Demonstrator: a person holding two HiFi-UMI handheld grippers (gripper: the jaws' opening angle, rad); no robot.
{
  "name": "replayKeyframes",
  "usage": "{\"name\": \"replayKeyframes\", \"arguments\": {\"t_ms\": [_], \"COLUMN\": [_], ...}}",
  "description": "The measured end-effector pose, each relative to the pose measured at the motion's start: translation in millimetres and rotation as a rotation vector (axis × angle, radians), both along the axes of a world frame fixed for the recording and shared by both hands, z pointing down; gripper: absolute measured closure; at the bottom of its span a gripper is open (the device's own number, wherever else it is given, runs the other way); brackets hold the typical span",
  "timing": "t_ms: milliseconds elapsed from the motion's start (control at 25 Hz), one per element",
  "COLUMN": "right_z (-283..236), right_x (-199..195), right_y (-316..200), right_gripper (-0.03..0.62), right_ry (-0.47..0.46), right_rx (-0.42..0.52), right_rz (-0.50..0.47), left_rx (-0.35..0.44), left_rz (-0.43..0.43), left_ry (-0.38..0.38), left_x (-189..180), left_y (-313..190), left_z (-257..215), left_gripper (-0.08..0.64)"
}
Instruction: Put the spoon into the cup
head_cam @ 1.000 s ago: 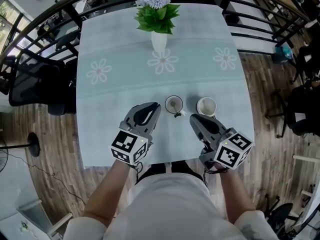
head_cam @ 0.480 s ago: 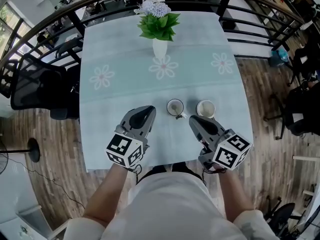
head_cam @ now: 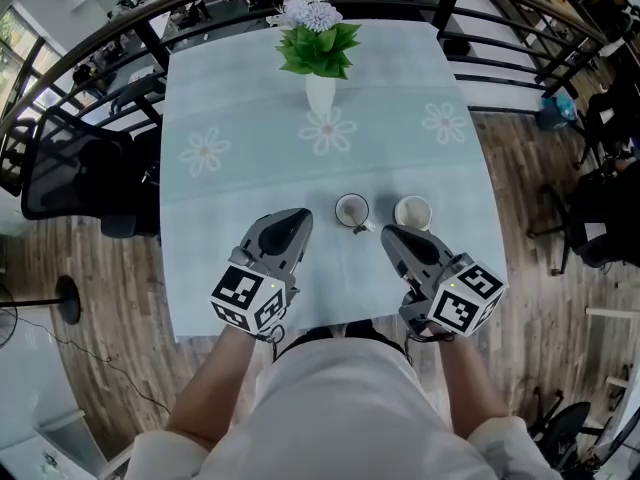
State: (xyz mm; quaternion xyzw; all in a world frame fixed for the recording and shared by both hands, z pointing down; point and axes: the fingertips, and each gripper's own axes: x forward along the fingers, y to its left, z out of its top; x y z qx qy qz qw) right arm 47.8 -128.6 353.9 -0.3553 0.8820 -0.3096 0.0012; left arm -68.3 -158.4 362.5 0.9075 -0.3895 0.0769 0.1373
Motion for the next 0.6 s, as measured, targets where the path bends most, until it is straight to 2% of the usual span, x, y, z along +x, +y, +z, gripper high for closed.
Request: {"name": "replayKeyframes", "arguments": {"t_ms": [600], "right_z": [5.3], "right_x": [-4.2], "right_y": [-7.1], "right_gripper": [0.571], "right_ry": [0.01], "right_rx": [-0.003], "right_rz": [-0.03], "left_rx": [-0.014], "left_rz": [0.01], "left_ry": [0.006], "left_x": [7.4], "left_y": [-5.2], "left_z": [6.2], "left_gripper": [0.535]}}
